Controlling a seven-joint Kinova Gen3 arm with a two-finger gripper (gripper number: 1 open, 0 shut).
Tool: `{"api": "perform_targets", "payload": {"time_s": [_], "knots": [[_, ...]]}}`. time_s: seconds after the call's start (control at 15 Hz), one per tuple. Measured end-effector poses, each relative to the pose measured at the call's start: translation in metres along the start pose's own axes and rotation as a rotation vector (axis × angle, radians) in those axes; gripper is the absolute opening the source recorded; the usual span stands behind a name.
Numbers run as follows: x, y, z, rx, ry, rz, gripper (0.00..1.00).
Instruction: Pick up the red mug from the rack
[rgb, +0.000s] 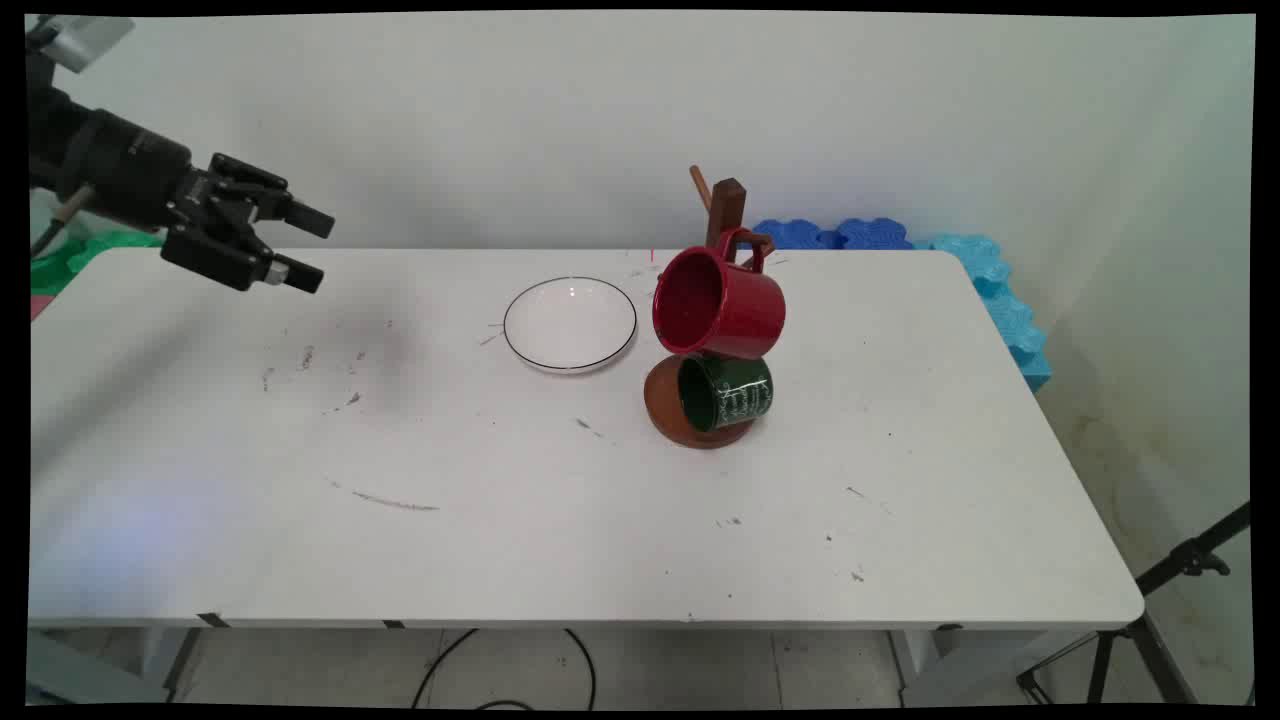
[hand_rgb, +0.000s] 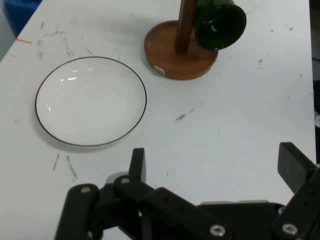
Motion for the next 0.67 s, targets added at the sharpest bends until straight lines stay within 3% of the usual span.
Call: {"api": "perform_targets", "payload": {"time_s": [0.27,0.67], "knots": [[0.015,0.009,0.009,0.013,0.005,-0.023,1.00],[0.073,0.048,0.041,0.010,0.032,-0.108,1.00]]}}
